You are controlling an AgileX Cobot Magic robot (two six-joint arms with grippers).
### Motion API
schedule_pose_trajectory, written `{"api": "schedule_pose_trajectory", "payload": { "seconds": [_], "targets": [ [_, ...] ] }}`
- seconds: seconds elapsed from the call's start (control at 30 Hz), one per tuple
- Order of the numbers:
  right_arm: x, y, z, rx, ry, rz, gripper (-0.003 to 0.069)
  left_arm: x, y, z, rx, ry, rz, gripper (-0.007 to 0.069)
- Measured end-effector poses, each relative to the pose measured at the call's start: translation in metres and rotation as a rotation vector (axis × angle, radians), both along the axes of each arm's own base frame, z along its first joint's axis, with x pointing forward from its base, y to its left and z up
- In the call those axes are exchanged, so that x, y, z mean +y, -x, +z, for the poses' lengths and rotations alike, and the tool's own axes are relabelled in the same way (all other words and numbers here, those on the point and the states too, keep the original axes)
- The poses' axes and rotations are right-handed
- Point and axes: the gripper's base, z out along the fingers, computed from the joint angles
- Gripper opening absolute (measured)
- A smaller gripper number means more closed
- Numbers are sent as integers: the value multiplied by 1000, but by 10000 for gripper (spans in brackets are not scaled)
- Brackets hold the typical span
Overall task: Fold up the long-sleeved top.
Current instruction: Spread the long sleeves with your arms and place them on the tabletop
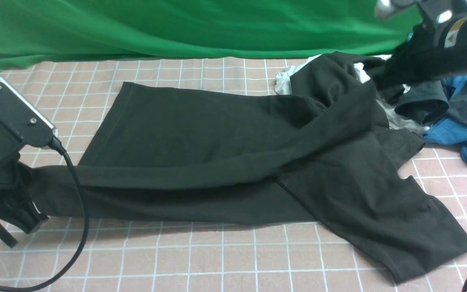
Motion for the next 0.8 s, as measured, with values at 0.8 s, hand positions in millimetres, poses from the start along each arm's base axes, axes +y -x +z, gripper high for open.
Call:
{"api": "schedule_pose_trajectory", "payload": {
  "seconds": [0.8],
  "targets": [
    [-12, 140, -111, 481, 710, 819, 603, -8, -11, 0, -73, 128, 23, 37]
  ]
}}
